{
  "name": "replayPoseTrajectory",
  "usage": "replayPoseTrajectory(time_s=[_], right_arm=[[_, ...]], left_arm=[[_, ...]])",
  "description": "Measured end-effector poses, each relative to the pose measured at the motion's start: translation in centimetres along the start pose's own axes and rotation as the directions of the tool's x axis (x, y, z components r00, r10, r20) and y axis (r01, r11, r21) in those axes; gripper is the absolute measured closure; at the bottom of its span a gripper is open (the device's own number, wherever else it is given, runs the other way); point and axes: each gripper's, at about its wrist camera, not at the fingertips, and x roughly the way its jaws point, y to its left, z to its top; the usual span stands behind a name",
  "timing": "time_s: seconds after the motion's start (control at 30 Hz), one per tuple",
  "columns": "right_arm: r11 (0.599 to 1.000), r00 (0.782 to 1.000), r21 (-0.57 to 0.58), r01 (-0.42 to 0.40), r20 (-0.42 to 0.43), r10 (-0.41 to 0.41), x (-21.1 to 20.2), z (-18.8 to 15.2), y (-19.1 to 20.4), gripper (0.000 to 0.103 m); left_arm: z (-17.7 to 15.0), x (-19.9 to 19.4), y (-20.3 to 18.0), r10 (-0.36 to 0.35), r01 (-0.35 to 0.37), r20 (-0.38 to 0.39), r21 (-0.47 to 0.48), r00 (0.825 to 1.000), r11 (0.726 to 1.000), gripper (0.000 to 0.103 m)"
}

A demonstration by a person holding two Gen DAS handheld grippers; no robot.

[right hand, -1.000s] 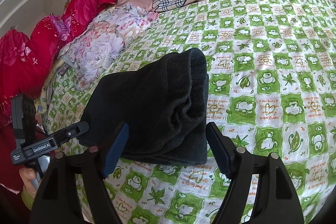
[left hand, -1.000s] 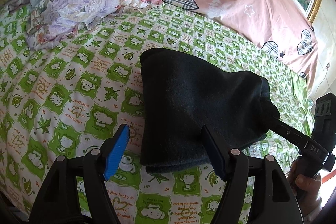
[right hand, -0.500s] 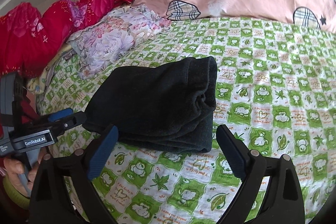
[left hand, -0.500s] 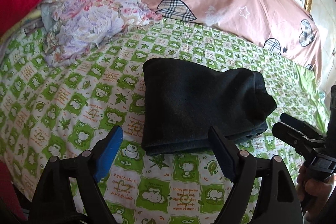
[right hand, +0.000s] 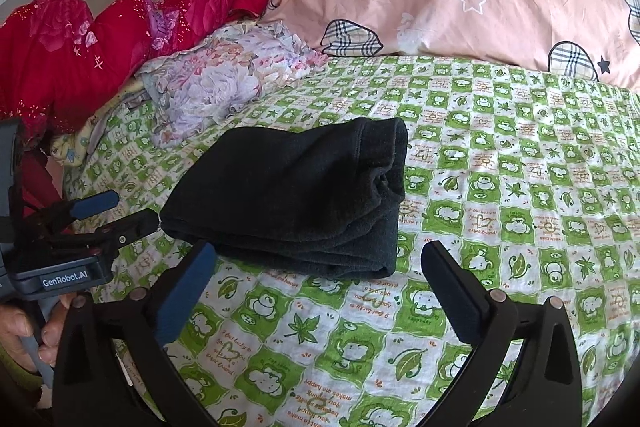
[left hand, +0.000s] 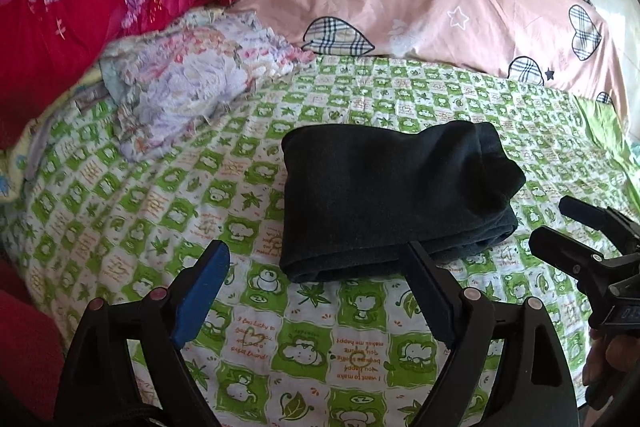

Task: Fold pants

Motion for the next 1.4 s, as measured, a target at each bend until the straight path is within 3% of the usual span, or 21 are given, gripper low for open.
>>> replayPoseTrajectory(time_s=[0.23, 0.5, 0.83, 1.4], right_arm=[[1.000, 1.000, -0.020, -0.002, -0.006, 0.002, 0.5, -0.4, 0.6, 0.000], [0.999, 1.000, -0.042, -0.007, -0.018, 0.006, 1.8, -1.0, 1.4, 0.000], [0.999, 1.000, -0.049, -0.012, -0.001, 0.012, 3.3, -1.5, 1.7, 0.000], [0.999, 1.000, -0.035, -0.006, -0.004, 0.006, 5.3, -2.1, 1.3, 0.000]], left_arm=[[-0.4, -0.4, -1.0, 0.055, -0.057, 0.031, 0.063, 0.998, 0.996, 0.008], [-1.2, 1.1, -0.6, 0.080, -0.081, 0.019, 0.059, 0.997, 0.995, 0.005], [-1.7, 2.8, 0.8, 0.054, -0.054, -0.008, 0.001, 0.999, 0.999, 0.004], [-2.0, 4.4, 1.4, 0.022, -0.023, -0.040, -0.020, 0.999, 1.000, 0.004]])
